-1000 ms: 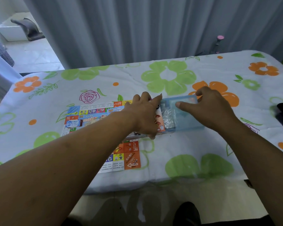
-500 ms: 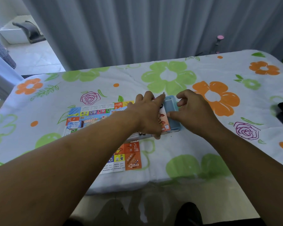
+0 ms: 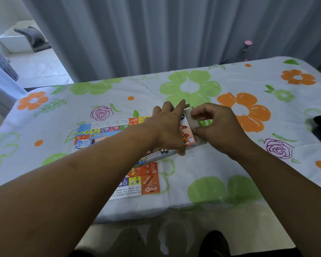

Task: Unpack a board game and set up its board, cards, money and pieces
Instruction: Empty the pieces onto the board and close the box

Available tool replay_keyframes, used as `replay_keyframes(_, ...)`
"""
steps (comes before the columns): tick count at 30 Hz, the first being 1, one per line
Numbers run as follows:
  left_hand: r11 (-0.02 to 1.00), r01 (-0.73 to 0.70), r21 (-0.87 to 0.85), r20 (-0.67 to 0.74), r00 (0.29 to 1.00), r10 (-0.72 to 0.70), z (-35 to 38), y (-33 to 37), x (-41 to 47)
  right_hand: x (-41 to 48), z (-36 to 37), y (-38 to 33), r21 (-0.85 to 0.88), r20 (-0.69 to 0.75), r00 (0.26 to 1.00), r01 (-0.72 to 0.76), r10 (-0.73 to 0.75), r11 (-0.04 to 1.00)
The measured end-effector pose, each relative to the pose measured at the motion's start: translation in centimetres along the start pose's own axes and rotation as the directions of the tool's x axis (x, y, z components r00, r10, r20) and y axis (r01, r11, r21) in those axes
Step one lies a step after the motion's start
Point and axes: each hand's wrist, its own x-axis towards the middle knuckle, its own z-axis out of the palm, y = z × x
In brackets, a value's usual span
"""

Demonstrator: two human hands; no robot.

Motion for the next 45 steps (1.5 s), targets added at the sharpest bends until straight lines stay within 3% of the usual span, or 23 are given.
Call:
replay_keyframes(4, 1.0, 0.0, -0.02, -0.011, 1.0, 0.0, -0.2, 0.0, 0.0, 0.1, -0.7, 0.0, 0.032, -0.025, 0.996, -0.087, 0.087, 0.996)
replay_keyframes(8, 0.999, 0.003, -0.044, -0.043, 0.999, -0.005, -0.2, -0.2, 0.0, -0.2, -1.7, -0.1, 0.164, 0.212, 0.949, -0.27, 0.233, 0.949)
replay_keyframes(15, 1.0, -0.008, 0.008, -0.024, 1.0, 0.008, 0.1, 0.0, 0.1, -0.5, -1.2, 0.1, 0.116, 0.163, 0.968, -0.208, 0.188, 0.971)
replay_keyframes(28, 0.999, -0.048, 0.012, -0.022, 0.999, 0.048, 0.8, -0.2, -0.2, -0.1, -0.5, 1.4, 0.18, 0.181, 0.946, -0.3, 0.269, 0.937)
replay_keyframes(45, 0.997, -0.05, -0.067, -0.047, 0.998, 0.047, 0.9, -0.2, -0.2, -0.2, -0.7, 1.4, 0.19, 0.204, 0.947, -0.288, 0.249, 0.939)
